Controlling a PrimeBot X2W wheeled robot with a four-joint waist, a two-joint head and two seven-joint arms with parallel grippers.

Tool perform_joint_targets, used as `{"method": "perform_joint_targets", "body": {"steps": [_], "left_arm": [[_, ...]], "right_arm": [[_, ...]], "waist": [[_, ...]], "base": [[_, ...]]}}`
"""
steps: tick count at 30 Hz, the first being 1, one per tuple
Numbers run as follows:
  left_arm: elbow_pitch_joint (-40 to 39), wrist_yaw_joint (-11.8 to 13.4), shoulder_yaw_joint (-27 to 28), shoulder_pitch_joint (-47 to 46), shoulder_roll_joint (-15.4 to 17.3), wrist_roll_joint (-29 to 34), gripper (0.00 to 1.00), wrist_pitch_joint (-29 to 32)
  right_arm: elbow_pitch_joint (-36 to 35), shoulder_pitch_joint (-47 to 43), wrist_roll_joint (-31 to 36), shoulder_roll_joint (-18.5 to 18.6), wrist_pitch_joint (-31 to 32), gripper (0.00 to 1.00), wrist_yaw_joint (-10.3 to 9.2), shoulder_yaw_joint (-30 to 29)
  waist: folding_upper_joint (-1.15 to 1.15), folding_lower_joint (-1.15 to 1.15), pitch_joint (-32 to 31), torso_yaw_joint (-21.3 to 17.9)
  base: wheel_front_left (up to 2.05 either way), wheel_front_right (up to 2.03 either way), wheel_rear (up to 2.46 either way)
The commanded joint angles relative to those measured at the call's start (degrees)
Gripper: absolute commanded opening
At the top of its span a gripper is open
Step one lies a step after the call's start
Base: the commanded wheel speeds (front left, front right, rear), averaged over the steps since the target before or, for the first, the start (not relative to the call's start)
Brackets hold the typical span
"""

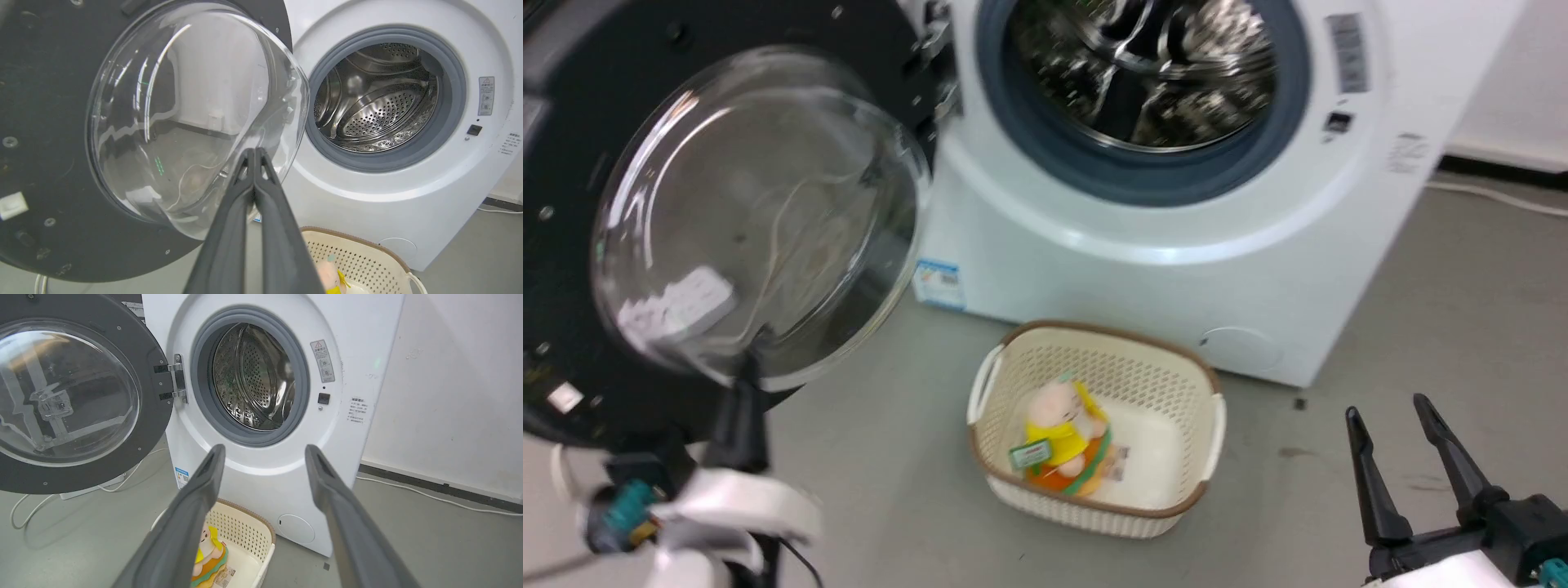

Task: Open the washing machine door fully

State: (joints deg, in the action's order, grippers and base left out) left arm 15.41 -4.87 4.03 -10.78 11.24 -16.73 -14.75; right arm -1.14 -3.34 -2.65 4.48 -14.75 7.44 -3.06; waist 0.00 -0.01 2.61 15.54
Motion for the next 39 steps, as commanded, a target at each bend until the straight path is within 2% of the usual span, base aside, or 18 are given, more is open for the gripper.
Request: {"method": "perform_joint_targets", "body": {"steps": [1,2,7,15,20,21,22,23,39], "left_arm": [[-1.0,-0.3,-0.5,1.2,-0.7,0.4,0.0,-0.2],[-3.2,-0.5,-1.3,3.8,-2.1,1.2,0.0,-0.2],[-7.4,-0.5,-1.2,8.6,-4.8,2.3,0.0,-0.2],[-9.8,-0.5,-2.2,13.7,-6.9,4.6,0.0,-0.2],[-9.9,-0.4,-2.3,15.4,-7.5,6.4,0.0,-0.2],[-9.9,-0.3,-2.3,15.6,-7.6,6.5,0.35,-0.2],[-9.7,-0.2,-2.5,15.9,-7.7,6.9,0.97,-0.2],[-9.6,-0.2,-2.6,16.2,-7.8,7.1,1.0,-0.2],[-7.0,-0.6,-6.0,17.0,-8.3,8.8,1.0,-0.2]], "right_arm": [[-0.5,-0.9,0.0,-0.4,-0.2,1.0,0.05,-0.3],[-1.1,-1.5,0.1,-0.7,-0.2,1.0,0.05,-0.7],[-1.7,-2.5,0.1,-1.1,-0.2,1.0,0.05,-0.9],[-0.7,-4.2,-0.2,-1.4,-0.2,1.0,0.05,-1.6],[0.2,-5.0,-0.5,-1.5,-0.2,1.0,0.05,-1.2],[0.3,-5.0,-0.5,-1.5,-0.2,1.0,0.05,-1.1],[0.4,-5.1,-0.6,-1.5,-0.2,1.0,0.05,-1.0],[0.5,-5.2,-0.6,-1.5,-0.2,1.0,0.05,-0.9],[2.4,-5.1,-1.3,-1.6,-0.2,1.0,0.05,0.2]], "waist": [[0.0,0.01,-2.6,-2.7],[0.0,0.01,-3.7,-4.2],[0.0,0.01,-5.1,-7.9],[0.0,0.01,-6.2,-11.5],[0.0,0.01,-6.6,-12.4],[0.0,0.01,-6.7,-12.5],[0.0,0.01,-6.8,-12.6],[0.0,0.01,-6.9,-12.6],[0.0,0.01,-7.3,-12.2]], "base": [[0.0,0.0,0.0],[0.0,0.0,0.0],[0.0,0.0,0.0],[0.0,0.0,0.0],[0.0,0.0,0.0],[0.0,0.0,0.0],[0.0,0.0,0.0],[0.0,0.0,0.0],[0.0,0.0,0.0]]}}
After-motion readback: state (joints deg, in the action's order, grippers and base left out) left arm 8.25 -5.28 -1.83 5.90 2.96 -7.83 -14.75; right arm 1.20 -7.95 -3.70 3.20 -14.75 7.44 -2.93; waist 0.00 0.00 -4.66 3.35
